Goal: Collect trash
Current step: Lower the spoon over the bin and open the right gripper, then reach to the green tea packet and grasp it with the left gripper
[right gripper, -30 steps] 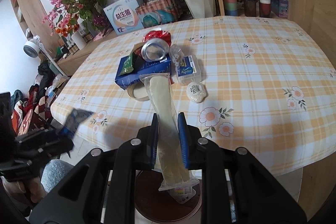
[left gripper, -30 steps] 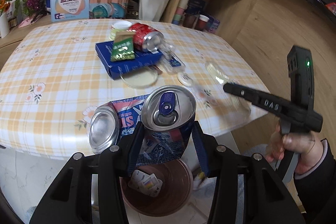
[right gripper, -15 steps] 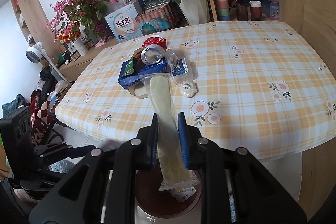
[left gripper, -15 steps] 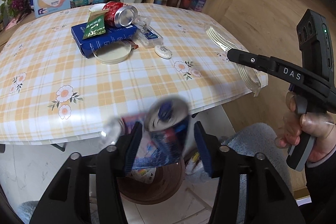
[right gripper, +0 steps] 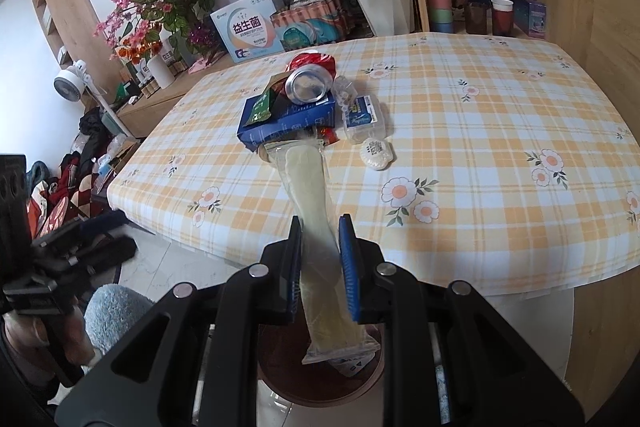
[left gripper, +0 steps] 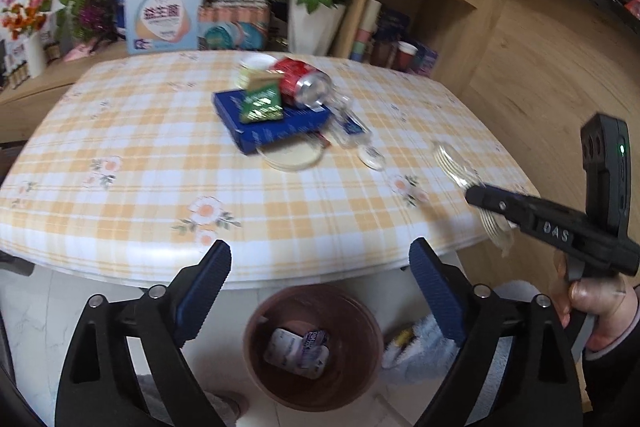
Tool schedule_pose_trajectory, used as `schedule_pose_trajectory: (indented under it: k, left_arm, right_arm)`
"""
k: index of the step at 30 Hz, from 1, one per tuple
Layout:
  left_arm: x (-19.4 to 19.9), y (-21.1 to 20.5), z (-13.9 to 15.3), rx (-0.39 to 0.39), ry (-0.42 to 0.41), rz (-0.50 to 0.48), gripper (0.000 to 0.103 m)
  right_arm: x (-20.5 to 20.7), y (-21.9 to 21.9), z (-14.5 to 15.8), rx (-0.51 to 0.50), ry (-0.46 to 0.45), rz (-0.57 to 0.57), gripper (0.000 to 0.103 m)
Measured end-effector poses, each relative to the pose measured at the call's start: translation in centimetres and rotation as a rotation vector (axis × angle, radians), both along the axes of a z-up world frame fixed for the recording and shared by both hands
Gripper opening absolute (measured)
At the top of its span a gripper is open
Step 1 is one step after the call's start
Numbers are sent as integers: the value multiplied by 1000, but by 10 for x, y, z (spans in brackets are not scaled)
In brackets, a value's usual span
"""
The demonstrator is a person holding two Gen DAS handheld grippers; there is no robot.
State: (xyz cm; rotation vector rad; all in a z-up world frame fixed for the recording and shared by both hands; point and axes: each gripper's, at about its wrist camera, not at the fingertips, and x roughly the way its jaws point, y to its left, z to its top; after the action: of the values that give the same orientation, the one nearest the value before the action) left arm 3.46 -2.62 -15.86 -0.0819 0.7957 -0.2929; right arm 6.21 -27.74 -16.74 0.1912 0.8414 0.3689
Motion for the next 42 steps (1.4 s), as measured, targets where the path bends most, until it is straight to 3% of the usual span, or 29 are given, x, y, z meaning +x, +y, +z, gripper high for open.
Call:
schedule_pose_trajectory:
  k: [9,33,42]
  left_arm:
    - [-6,33,10,13,-44,124,93]
    - [-16,59,6,-11,-43,188,93]
    - [-14,58,3,-6,-31,193,93]
  right_arm:
    - [-11,31,-21,-42,67,71,21]
    - [-22,78,-49,-119,189,194,22]
    - [-21,76,-46,-96,166,187,31]
